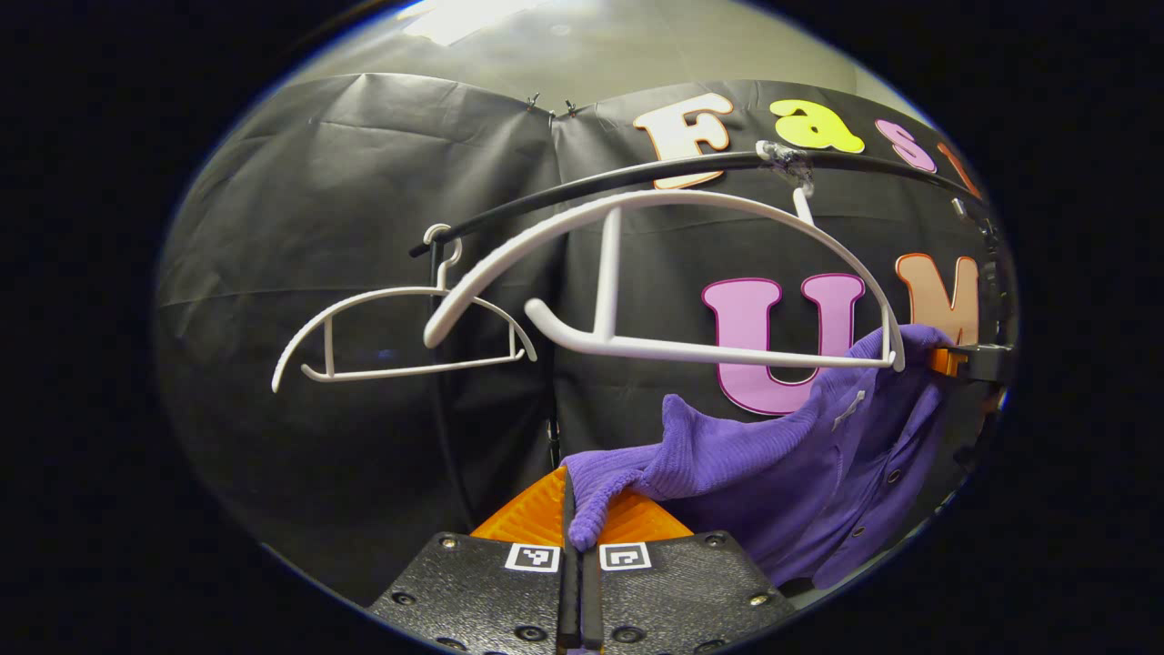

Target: Grasp the clothes on the hanger with both hands and then place them into the laundry hamper below.

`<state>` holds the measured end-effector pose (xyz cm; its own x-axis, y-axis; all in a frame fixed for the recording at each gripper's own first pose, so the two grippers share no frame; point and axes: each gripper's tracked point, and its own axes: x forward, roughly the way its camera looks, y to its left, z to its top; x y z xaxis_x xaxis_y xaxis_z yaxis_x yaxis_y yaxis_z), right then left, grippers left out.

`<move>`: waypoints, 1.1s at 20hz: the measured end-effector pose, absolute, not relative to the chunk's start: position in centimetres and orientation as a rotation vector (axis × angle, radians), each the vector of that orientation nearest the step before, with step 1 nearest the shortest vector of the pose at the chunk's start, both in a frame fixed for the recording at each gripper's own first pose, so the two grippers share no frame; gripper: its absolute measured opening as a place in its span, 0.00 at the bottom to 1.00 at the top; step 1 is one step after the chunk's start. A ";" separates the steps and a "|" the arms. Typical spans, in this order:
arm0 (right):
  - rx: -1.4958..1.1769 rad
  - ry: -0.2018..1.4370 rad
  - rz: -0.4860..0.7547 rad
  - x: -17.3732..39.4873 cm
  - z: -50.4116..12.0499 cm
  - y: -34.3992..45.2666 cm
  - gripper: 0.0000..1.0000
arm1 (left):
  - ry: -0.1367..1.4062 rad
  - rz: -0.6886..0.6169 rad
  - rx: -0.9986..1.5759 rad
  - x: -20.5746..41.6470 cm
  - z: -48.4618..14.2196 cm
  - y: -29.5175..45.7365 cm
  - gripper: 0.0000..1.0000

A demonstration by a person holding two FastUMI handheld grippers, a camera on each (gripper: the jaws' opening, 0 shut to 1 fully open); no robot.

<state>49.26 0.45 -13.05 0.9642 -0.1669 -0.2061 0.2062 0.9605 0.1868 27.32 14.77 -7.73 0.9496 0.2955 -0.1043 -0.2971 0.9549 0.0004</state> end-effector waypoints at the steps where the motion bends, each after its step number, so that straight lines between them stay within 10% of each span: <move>1: 0.205 0.202 -0.193 49.0 -13.6 0.4 0.04 | 0.110 0.296 -0.018 27.3 -8.1 14.7 0.02; 22: 0.189 0.331 0.018 43.5 -17.7 8.6 0.03 | 0.189 0.162 0.006 27.6 -10.9 9.2 0.02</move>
